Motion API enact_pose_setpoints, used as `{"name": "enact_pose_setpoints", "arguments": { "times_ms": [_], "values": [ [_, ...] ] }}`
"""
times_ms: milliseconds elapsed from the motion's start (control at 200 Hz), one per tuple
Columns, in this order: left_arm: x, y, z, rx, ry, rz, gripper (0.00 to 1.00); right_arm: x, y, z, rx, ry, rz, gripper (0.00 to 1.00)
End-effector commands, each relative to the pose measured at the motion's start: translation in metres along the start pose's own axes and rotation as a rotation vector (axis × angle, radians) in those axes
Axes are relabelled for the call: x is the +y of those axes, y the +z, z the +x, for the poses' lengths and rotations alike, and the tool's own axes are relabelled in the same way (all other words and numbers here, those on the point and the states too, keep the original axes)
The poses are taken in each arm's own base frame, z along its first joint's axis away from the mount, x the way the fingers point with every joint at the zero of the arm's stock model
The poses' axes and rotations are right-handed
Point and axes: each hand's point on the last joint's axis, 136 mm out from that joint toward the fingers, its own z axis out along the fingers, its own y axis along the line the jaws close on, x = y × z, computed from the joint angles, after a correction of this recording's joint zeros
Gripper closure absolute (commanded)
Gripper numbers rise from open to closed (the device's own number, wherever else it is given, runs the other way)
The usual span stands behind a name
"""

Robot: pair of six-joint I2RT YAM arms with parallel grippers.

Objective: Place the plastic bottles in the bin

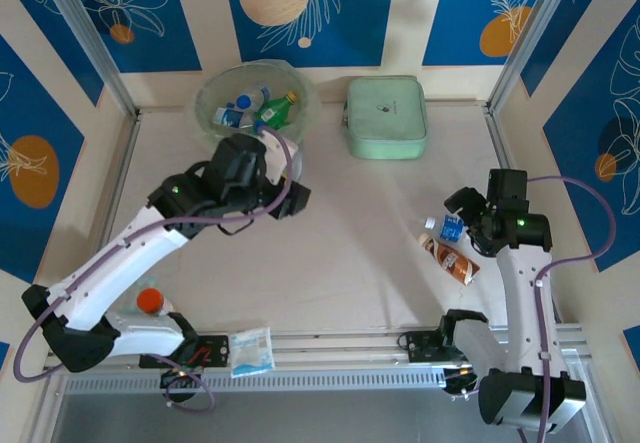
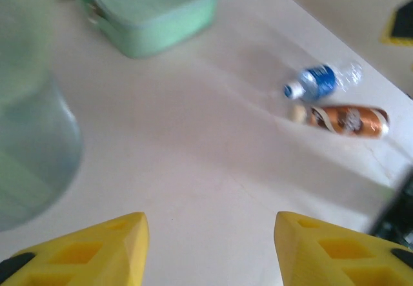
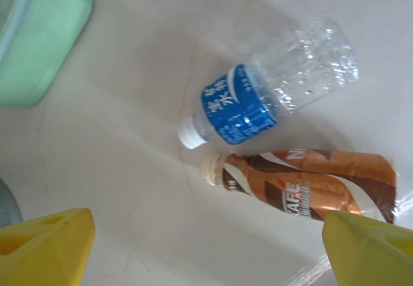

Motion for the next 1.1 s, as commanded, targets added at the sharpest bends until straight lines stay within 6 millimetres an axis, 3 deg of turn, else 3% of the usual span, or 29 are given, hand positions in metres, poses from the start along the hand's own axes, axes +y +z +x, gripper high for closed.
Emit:
{"name": "enact_pose_setpoints", "arguments": {
  "times_ms": [0,180,405,1095],
  "values": [
    [-0.021,0.001,-0.001,-0.051,-0.047,0.095,0.46,-0.015,0.014,0.008,0.053,0.04,0.046,0.08],
    [-0.033,0.024,0.022,0.013,-0.049,0.123,0.45,-0.029,0.041,0.002,0.084,0.14,0.069,0.06],
    [-0.031,0.043,0.048,0.085,-0.035,0.08,0.44,-0.034,0.076,-0.007,0.131,0.231,0.094,0.06],
    [-0.021,0.043,0.06,0.11,-0.04,0.027,0.41,-0.025,0.156,-0.024,0.238,0.294,0.184,0.09]
  ]
}}
